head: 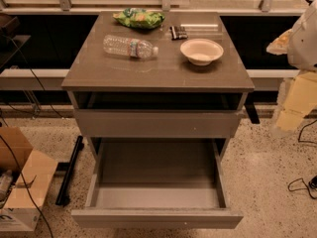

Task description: Close middle drawer

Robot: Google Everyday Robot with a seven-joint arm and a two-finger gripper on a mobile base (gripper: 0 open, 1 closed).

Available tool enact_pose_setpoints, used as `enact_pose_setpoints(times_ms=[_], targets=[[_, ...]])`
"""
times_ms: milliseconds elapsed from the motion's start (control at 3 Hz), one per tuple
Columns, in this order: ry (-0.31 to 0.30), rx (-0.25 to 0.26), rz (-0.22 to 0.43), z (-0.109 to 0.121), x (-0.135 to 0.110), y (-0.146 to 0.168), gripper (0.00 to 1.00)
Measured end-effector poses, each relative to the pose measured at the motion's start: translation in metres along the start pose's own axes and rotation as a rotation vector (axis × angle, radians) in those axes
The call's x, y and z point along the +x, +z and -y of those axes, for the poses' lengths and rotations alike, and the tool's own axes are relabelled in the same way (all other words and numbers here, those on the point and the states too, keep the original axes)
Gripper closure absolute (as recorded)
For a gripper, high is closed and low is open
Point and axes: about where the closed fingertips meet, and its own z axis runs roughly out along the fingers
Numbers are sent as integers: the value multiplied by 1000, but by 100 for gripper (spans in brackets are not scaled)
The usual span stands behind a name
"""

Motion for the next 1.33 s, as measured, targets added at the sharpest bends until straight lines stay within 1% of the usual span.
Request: enact_pose_setpoints(times_ms=[333,667,1000,1333], targets=[[0,0,0,0,0,0,0],[-5,7,10,-1,-2,1,25],[19,-35,76,-18,3,30,48],[63,-123,163,-49,7,88,71]])
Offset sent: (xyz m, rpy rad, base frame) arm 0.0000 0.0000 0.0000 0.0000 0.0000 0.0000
